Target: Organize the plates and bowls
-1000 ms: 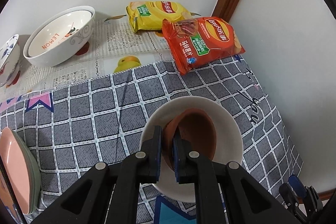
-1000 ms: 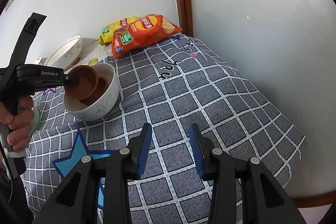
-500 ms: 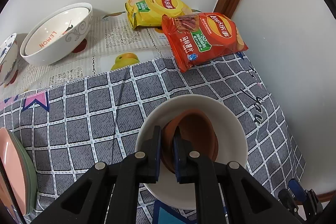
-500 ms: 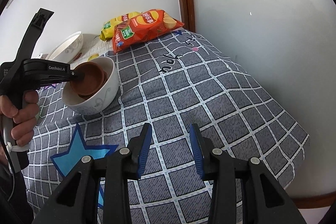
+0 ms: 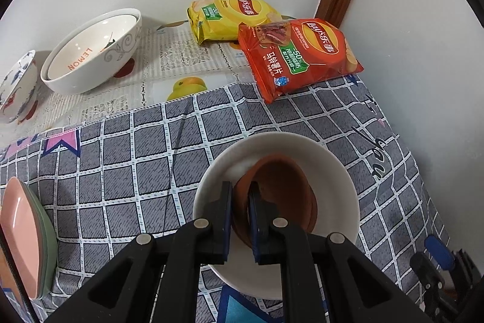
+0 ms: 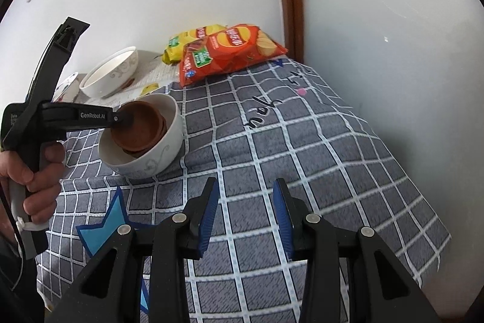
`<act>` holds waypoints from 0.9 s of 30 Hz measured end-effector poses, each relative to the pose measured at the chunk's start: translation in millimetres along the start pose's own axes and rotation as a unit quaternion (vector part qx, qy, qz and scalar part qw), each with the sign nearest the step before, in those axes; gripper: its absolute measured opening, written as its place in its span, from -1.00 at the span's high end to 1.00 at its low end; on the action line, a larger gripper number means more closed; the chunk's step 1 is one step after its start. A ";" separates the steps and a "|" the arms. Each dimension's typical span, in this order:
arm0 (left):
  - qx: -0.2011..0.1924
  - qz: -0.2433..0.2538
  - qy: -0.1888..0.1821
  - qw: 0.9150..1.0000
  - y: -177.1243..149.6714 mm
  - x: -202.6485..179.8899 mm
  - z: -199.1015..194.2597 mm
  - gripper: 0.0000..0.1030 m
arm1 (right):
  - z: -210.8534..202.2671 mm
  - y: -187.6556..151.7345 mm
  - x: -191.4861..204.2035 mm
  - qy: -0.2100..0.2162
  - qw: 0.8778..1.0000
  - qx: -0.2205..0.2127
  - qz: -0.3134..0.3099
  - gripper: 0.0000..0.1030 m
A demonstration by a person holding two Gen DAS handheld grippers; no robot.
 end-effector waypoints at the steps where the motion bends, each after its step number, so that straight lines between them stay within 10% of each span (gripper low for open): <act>1: 0.000 0.000 0.001 1.000 -0.1 -0.4 0.2 0.78 | 2.4 2.0 1.7 0.006 1.000 0.003 -0.004 0.28; 27: -0.035 0.035 -0.033 0.998 -16.4 23.4 -56.3 0.55 | -4.4 5.2 41.9 0.014 1.000 0.019 0.005 0.28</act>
Point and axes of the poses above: each gripper's, at about its wrist camera, not at the fingertips, and z roughly the way its jaws point, x to its left, y to its top, the point moved 7 cm from there along z, roughly the way its jaws point
